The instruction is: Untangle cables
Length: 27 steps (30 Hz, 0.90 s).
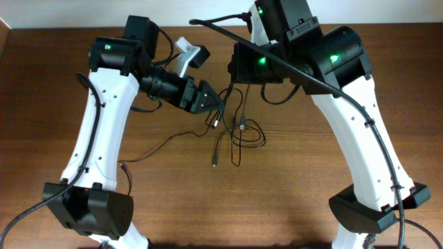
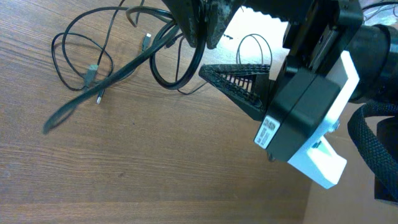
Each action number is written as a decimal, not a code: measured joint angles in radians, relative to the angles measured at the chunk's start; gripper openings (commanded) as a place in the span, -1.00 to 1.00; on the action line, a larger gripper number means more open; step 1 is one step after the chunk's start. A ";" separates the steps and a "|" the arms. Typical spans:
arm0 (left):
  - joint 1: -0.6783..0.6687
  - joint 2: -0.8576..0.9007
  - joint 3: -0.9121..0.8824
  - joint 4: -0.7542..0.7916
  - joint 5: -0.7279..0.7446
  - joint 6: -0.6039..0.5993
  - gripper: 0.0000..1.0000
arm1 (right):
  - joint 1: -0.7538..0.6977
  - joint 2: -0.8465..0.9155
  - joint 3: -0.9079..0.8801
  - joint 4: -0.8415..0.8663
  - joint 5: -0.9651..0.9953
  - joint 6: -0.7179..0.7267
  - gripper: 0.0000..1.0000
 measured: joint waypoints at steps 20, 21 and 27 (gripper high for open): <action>-0.062 0.000 0.000 0.014 0.002 0.086 -1.00 | 0.000 0.000 0.000 -0.003 -0.026 0.000 -0.92; -0.067 0.000 0.000 0.019 0.003 0.082 -1.00 | 0.000 0.000 0.000 -0.006 -0.025 0.000 -0.92; -0.022 0.003 0.069 0.021 0.003 -0.027 -1.00 | 0.000 0.000 0.000 -0.100 0.093 0.001 -0.92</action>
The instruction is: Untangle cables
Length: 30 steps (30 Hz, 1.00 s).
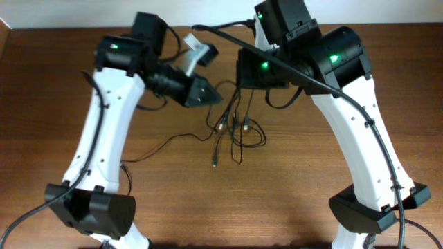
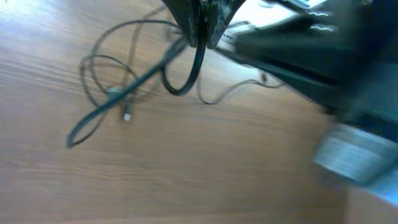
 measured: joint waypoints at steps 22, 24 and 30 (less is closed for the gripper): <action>0.808 -0.049 0.694 -0.098 0.016 -0.655 -1.00 | -0.362 0.000 -0.096 -0.173 0.175 0.012 -0.92; 0.892 -0.049 0.694 -0.123 0.012 -0.668 -1.00 | -0.428 0.000 -0.098 -0.172 0.188 0.013 -0.92; 1.054 -0.049 0.694 -0.182 0.005 -0.692 -1.00 | -0.549 0.001 -0.116 -0.173 0.172 -0.029 -0.92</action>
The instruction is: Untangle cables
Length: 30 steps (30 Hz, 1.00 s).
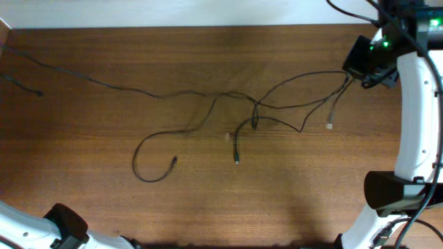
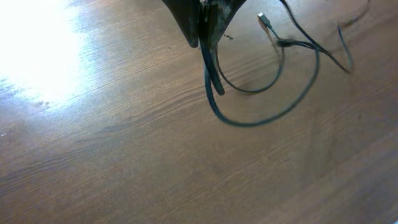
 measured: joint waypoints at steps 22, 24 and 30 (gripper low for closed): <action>-0.242 0.000 0.000 0.040 0.028 0.063 -1.00 | 0.115 0.000 -0.113 0.030 -0.129 -0.089 0.97; -0.330 0.000 0.000 0.083 0.029 0.082 -1.00 | 0.145 0.000 -0.127 0.043 -0.135 -0.089 0.97; -0.460 0.006 0.000 0.172 -0.182 0.039 -1.00 | 0.205 0.000 -0.167 0.058 -0.141 -0.093 0.97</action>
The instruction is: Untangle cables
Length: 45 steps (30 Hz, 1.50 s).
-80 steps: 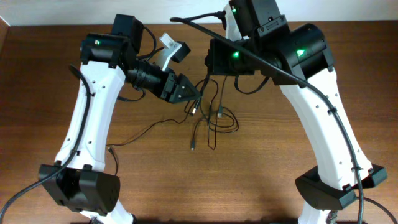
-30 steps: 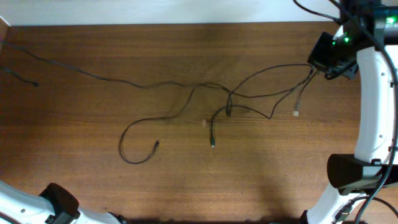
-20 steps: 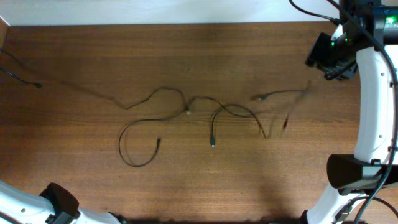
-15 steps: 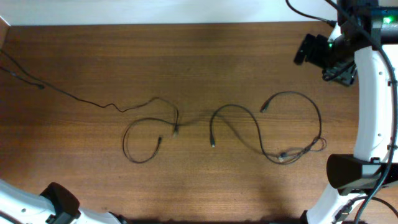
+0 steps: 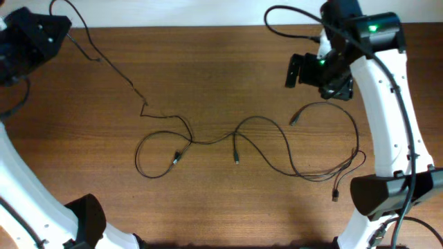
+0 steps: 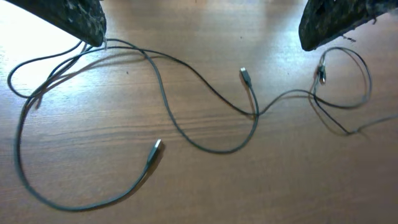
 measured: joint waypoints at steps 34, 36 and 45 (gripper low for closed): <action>-0.127 0.377 -0.001 0.386 -0.592 -0.327 0.98 | 0.102 0.000 -0.159 0.097 -0.003 -0.072 0.97; -0.117 0.412 -0.005 0.340 -0.661 -0.316 0.98 | 0.102 0.000 -0.159 0.093 -0.003 -0.075 0.97; -0.090 0.425 -0.006 0.179 -0.818 -0.304 0.99 | 0.102 0.000 -0.160 0.088 -0.003 -0.092 0.97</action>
